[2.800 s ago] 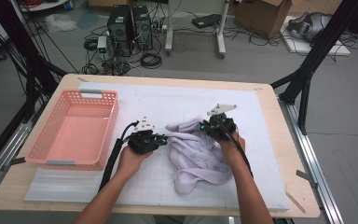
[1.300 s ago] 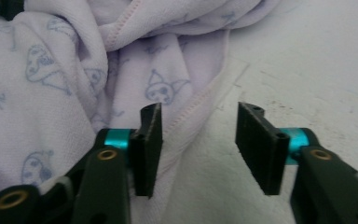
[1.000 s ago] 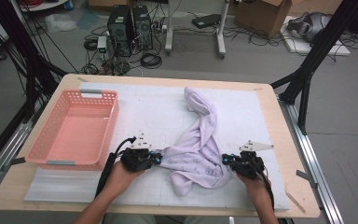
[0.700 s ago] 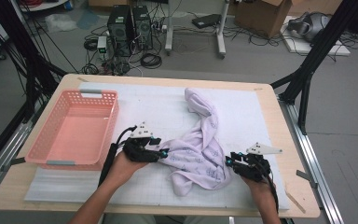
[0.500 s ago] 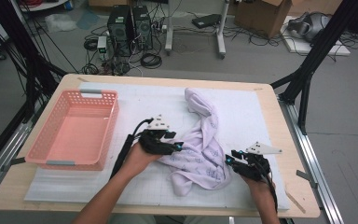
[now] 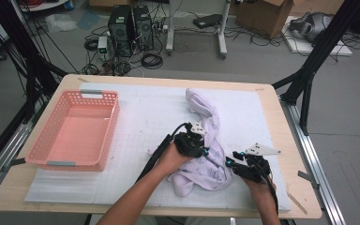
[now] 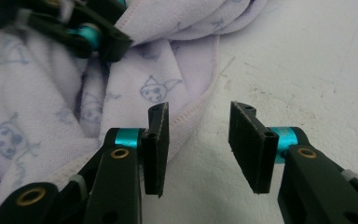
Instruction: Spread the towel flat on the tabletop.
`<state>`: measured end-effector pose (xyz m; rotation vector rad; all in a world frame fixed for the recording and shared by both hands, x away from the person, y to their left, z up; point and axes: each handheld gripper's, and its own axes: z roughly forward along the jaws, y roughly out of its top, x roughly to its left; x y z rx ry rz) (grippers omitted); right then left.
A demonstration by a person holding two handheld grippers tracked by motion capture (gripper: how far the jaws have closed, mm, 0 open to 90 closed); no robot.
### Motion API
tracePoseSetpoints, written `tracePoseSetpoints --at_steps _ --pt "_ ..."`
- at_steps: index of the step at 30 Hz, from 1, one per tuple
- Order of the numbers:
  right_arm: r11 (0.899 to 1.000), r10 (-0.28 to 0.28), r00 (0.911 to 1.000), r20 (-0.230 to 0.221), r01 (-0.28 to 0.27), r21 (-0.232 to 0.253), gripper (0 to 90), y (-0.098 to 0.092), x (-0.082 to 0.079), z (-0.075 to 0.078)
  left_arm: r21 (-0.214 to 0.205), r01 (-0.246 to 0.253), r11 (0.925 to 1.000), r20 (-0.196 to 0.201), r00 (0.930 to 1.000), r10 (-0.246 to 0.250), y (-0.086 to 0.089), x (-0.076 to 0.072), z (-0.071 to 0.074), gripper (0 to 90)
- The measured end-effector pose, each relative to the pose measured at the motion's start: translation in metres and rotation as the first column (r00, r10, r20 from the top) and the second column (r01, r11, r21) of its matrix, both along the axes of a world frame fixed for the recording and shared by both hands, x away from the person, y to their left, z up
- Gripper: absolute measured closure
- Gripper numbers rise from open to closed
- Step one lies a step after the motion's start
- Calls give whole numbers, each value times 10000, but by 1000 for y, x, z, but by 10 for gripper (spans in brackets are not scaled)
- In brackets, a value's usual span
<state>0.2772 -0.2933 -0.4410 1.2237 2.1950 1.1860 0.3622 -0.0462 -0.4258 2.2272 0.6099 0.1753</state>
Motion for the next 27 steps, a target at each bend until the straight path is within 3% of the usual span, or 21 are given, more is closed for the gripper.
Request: tracePoseSetpoints --at_steps 1,5,7,9,11,14,17,19,21,23,27 --pt "10000 7 10000 -11 -7 2 575 0 0 0 -135 -179 9997 -59 9998 178 3 1 1 829" --pt "10000 -4 10000 -18 4 54 571 0 4 -1 -889 -685 9937 107 9975 697 26 7 15 837" --pt "9998 -96 9999 -54 97 188 571 0 9 0 -1248 -1075 9863 233 9935 1112 43 10 22 837" --pt "9993 -115 9998 -136 120 347 566 3 15 0 -1404 -1703 9753 267 9841 1757 66 16 26 839" --pt "9996 -19 9998 -216 25 286 565 8 23 -1 -1467 -2453 9583 267 9674 2517 86 22 28 844" --pt "9999 148 9994 -320 -150 -48 563 21 34 -2 -1460 -3453 9271 340 9348 3536 111 30 28 848" --pt "9985 271 9987 -425 -291 -465 553 33 45 -3 -1341 -4335 8911 457 8956 4426 133 38 25 848" --pt "9978 251 9986 -470 -279 -594 546 38 52 -4 -1221 -4718 8732 690 8736 4816 141 39 22 848" --pt "9981 206 9984 -520 -236 -566 536 41 59 -4 -1552 -5104 8459 617 8495 5239 148 40 17 848" --pt "9973 242 9980 -586 -282 -677 533 44 67 -5 -1518 -5305 8340 648 8366 5440 154 40 12 848" --pt "9949 541 9961 -691 -596 -816 530 49 79 -6 -1455 -5531 8203 604 8226 5654 162 39 2 849"
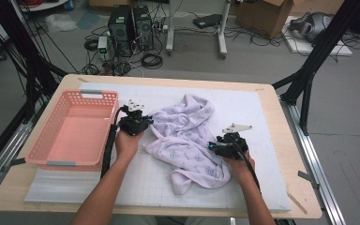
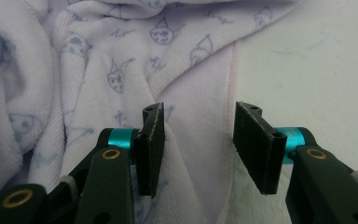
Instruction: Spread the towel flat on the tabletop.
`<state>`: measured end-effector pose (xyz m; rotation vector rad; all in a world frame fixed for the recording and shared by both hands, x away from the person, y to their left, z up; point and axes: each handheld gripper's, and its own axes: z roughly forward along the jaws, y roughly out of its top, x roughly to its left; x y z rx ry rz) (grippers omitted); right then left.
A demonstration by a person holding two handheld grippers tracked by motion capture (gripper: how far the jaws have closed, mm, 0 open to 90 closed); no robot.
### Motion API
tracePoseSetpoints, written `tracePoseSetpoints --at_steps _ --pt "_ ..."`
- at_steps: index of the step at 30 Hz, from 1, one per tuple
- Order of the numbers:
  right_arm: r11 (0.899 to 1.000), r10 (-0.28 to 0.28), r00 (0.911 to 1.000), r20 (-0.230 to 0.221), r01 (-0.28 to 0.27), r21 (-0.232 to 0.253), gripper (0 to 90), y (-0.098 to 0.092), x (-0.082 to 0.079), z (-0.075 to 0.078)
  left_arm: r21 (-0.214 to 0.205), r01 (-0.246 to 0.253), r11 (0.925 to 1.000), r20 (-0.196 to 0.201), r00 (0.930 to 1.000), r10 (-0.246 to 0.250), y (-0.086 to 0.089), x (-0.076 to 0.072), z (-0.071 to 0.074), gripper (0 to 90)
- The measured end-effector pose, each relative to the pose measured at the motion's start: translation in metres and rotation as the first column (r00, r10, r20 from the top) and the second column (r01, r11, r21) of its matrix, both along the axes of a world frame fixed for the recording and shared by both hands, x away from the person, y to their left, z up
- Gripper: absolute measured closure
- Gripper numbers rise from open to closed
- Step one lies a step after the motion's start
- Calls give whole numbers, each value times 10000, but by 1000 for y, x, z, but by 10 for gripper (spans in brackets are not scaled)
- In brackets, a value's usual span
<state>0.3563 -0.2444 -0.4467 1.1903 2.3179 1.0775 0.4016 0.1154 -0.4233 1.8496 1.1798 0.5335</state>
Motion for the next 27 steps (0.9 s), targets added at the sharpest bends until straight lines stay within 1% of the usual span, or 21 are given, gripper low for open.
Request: tracePoseSetpoints --at_steps 1,3,4,5,6,8,9,11,12,13,14,16,17,18,20,21,22,23,24,25,27 --pt "10000 83 10000 -49 -83 -21 541 1 2 0 -83 -89 9999 -63 9999 88 3 0 -2 849" --pt "9985 539 9984 -164 -539 -19 637 3 8 1 -152 -44 9999 -88 10000 43 5 1 -5 849" --pt "9980 638 9977 -219 -639 -7 699 4 10 2 -182 -24 9998 -54 10000 23 5 1 -5 849" --pt "9967 814 9960 -369 -811 89 808 5 13 2 -221 -34 9998 -18 10000 33 5 1 -5 849" --pt "9950 992 9939 -491 -994 -10 852 7 16 3 -208 -31 9998 35 10000 32 4 1 -5 849" --pt "9936 1104 9932 -376 -1112 -191 871 8 22 6 -270 -55 9996 125 9999 59 5 1 -4 849" --pt "9956 891 9960 -79 -893 -268 874 7 24 8 -340 -116 9994 139 9998 121 5 2 -5 849" --pt "10000 92 9988 484 -92 7 876 0 31 13 -224 -173 9996 90 9998 175 5 2 -6 849" --pt "9999 -149 9982 581 144 90 877 -3 34 14 -17 -132 9999 -17 9999 132 4 3 -8 850" --pt "9956 -916 9919 883 897 253 878 -12 40 17 47 -143 9999 -4 9999 143 3 3 -9 850" --pt "9911 -1321 9863 984 1299 286 878 -17 43 19 91 -132 9999 15 9999 132 3 3 -9 850" --pt "9662 -2575 9558 1422 2530 496 878 -33 49 24 39 -210 9998 113 9997 210 3 3 -9 850" --pt "9536 -2997 9432 1433 2916 751 878 -39 51 24 51 -261 9996 204 9995 260 4 4 -9 850" --pt "9364 -3478 9259 1475 3352 1038 878 -48 52 25 2 -300 9995 226 9993 300 4 4 -9 850" --pt "9244 -3769 9166 1337 3629 1176 876 -57 52 25 -161 -343 9993 250 9991 347 5 5 -9 848" --pt "9229 -3798 9156 1322 3652 1218 873 -57 52 25 -262 -275 9993 244 9993 281 5 4 -9 841" --pt "9236 -3764 9176 1275 3610 1288 854 -58 51 25 -574 -111 9983 236 9996 125 4 3 -8 804" --pt "9263 -3667 9228 1180 3504 1382 802 -56 50 25 -848 110 9963 139 9999 -99 3 2 -7 691" --pt "9324 -3537 9274 1221 3391 1254 740 -53 48 26 -865 349 9956 76 9994 -343 1 0 -5 619" --pt "9386 -3393 9316 1308 3260 1131 687 -51 45 26 -749 552 9957 186 9984 -539 -1 -4 -3 576" --pt "9504 -3051 9430 1327 2926 1055 612 -48 40 28 -906 901 9918 302 9957 -877 -2 -10 -1 553"
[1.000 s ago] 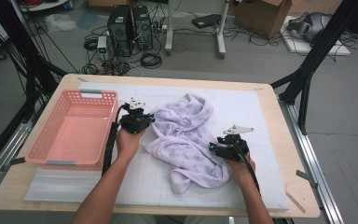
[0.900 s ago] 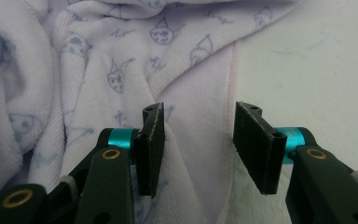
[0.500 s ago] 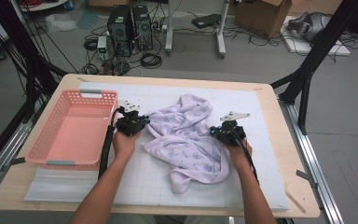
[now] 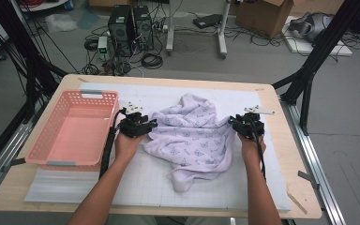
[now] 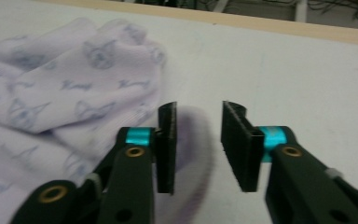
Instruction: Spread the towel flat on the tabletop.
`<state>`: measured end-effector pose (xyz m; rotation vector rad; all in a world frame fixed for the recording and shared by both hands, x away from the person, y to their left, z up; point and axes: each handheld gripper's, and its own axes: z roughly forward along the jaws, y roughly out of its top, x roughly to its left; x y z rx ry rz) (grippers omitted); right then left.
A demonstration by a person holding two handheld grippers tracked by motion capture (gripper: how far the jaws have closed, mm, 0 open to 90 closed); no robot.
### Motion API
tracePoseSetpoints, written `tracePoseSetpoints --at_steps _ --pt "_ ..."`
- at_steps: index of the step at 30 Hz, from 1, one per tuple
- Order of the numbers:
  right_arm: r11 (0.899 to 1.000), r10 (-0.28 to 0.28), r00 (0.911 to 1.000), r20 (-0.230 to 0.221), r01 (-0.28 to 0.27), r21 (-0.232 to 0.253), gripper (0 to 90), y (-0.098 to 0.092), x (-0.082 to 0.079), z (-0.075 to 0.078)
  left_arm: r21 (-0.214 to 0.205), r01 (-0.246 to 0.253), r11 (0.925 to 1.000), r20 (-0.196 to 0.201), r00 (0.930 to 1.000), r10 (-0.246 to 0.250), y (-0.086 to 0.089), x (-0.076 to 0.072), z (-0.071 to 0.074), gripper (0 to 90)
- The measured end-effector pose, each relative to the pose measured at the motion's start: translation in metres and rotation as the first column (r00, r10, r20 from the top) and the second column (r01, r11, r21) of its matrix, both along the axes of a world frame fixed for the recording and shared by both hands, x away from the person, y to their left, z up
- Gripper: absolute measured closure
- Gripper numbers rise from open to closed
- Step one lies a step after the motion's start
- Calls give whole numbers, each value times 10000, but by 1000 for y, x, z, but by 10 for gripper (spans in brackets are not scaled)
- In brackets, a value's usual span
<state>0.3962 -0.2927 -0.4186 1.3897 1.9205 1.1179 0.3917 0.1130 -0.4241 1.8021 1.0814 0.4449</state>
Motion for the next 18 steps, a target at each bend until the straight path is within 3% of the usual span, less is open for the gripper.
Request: tracePoseSetpoints --at_steps 4,10,13,15,16,18 --pt "9977 467 9989 -8 -467 -486 524 4 -13 4 138 276 9995 -56 9996 -275 -3 -9 3 523" --pt "9911 1163 9921 -463 -1190 -603 481 2 -39 10 12 582 9983 -48 9983 -582 -9 -21 2 530" --pt "9836 1773 9798 -919 -1796 -171 386 6 -52 1 252 696 9973 106 9975 -699 -10 -28 1 529" --pt "9738 2208 9658 -1361 -2260 -237 374 15 -59 -7 194 704 9973 152 9974 -707 -7 -31 2 526" --pt "9666 2399 9544 -1774 -2519 -478 381 22 -62 -13 76 677 9977 173 9975 -678 -5 -32 3 526" --pt "9562 2273 9478 -2238 -2607 -1328 476 29 -65 -21 -28 672 9977 233 9975 -671 -4 -32 4 527"
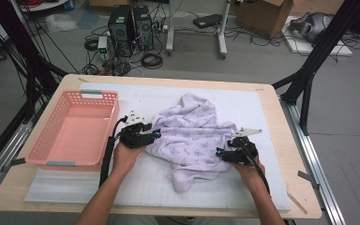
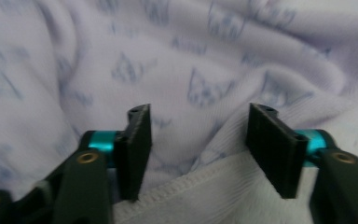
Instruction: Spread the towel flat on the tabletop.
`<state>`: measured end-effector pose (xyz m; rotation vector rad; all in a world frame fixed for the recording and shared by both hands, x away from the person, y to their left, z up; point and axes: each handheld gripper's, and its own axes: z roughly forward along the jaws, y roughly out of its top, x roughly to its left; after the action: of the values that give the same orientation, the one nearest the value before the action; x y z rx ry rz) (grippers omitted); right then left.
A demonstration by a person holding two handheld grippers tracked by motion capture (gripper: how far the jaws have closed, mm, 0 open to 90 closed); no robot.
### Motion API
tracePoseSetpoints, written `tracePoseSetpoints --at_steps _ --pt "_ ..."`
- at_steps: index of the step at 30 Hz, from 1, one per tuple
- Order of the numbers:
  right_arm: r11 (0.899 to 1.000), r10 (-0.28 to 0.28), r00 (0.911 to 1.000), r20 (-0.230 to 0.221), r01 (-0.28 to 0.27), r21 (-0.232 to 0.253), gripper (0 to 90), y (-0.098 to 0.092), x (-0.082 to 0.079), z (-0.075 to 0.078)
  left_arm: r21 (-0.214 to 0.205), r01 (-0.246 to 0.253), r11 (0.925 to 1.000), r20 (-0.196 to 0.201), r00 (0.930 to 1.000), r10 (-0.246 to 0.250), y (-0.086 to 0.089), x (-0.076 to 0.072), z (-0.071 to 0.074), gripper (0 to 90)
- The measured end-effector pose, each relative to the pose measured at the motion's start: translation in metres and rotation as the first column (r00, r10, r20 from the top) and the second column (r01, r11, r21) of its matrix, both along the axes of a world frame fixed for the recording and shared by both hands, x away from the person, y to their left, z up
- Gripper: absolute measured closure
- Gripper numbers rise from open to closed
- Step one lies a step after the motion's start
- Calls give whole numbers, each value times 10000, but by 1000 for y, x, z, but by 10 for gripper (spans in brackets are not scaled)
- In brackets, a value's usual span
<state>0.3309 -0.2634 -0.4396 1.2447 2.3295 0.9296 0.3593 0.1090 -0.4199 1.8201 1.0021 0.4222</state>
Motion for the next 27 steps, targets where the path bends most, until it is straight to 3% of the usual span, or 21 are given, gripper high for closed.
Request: tracePoseSetpoints --at_steps 1,2,4,6,7,9,11,14,16,17,19,20,21,22,24,27 --pt "9998 25 9998 202 -21 -217 591 0 -1 0 -23 10 10000 67 10000 -10 -1 0 0 527" --pt "9995 53 9996 280 -43 -325 785 -3 -1 2 -13 24 10000 100 9999 -23 -1 0 1 532" --pt "9999 133 9998 137 -133 28 845 -12 5 5 -75 79 9999 79 9999 -79 -4 2 0 540" --pt "9988 -403 9961 791 423 -234 851 -23 11 7 -154 322 9994 -65 9995 -323 -6 2 -1 563" --pt "9967 -817 9907 1087 810 112 851 -31 15 8 -273 423 9987 -204 9989 -428 -8 2 -3 573" --pt "9845 -1634 9780 1301 1531 855 817 -44 19 9 -260 803 9964 -423 9958 -814 -13 1 -4 582" --pt "9787 -1798 9771 1140 1661 1204 688 -48 19 8 -253 1069 9939 -562 9925 -1082 -21 0 -7 583" --pt "9802 -1724 9749 1406 1557 1223 575 -48 8 10 284 1405 9897 -702 9879 -1382 -35 1 -13 566" --pt "9805 -1683 9731 1572 1488 1287 550 -47 0 13 670 1367 9883 -899 9874 -1305 -42 4 -18 517" --pt "9806 -1620 9736 1609 1406 1367 538 -48 -3 15 670 1315 9890 -1050 9867 -1241 -46 6 -21 483" --pt "9817 -1399 9773 1589 1160 1510 515 -46 -9 17 933 1533 9838 -1302 9815 -1406 -53 9 -25 464" --pt "9819 -1247 9809 1490 1005 1603 506 -44 -12 17 903 1604 9829 -1268 9808 -1484 -57 9 -26 484" --pt "9832 -1108 9833 1441 873 1603 493 -41 -14 17 902 1715 9810 -1212 9796 -1601 -58 8 -26 560" --pt "9853 -936 9854 1420 712 1556 485 -38 -16 16 962 1821 9786 -1188 9782 -1703 -59 8 -25 660" --pt "9872 -583 9913 1181 397 1543 467 -31 -18 14 1215 1652 9787 -1119 9820 -1519 -58 9 -24 846" --pt "9919 -39 9968 802 -64 1271 437 -17 -18 6 1030 797 9915 -1019 9924 -692 -45 12 -19 862"
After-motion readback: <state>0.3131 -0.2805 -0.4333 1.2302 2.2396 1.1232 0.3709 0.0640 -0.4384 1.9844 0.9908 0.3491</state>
